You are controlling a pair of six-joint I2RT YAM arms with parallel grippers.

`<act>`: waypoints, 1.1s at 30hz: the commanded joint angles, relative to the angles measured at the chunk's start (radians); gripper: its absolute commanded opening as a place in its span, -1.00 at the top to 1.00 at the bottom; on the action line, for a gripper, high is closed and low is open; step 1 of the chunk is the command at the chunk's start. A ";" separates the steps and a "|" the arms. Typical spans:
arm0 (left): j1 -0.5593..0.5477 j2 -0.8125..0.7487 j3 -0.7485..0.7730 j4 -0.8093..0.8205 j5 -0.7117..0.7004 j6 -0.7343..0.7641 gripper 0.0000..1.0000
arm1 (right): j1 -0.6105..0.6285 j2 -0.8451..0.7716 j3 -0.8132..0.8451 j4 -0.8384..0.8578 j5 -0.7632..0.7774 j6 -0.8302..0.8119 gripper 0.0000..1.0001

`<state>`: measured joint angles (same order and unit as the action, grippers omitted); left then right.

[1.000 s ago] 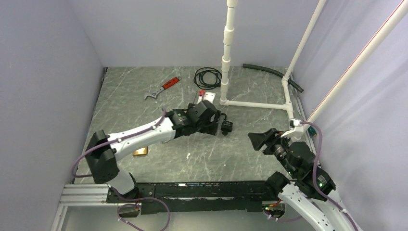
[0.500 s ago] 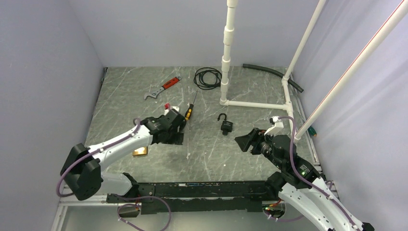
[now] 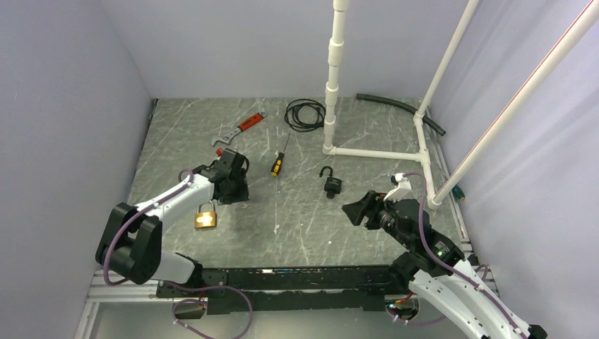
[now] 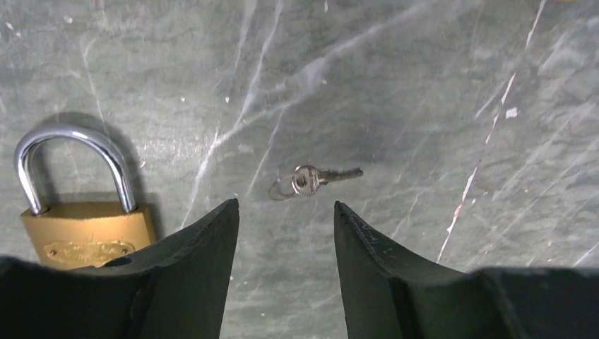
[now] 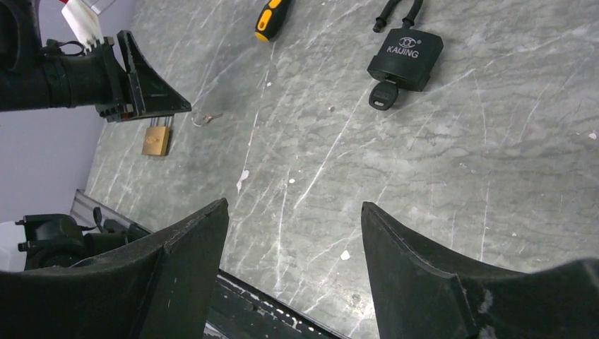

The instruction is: Unlock with the key

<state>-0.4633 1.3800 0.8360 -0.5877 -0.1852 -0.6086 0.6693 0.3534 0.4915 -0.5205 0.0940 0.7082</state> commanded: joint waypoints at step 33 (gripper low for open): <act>0.133 -0.010 -0.147 0.174 0.250 -0.025 0.36 | 0.001 0.036 -0.012 0.113 -0.050 0.033 -0.43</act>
<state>-0.3290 1.4254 0.7094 -0.3950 0.0551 -0.6178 0.6693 0.3748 0.4808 -0.4721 0.0658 0.7303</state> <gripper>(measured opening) 0.327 0.714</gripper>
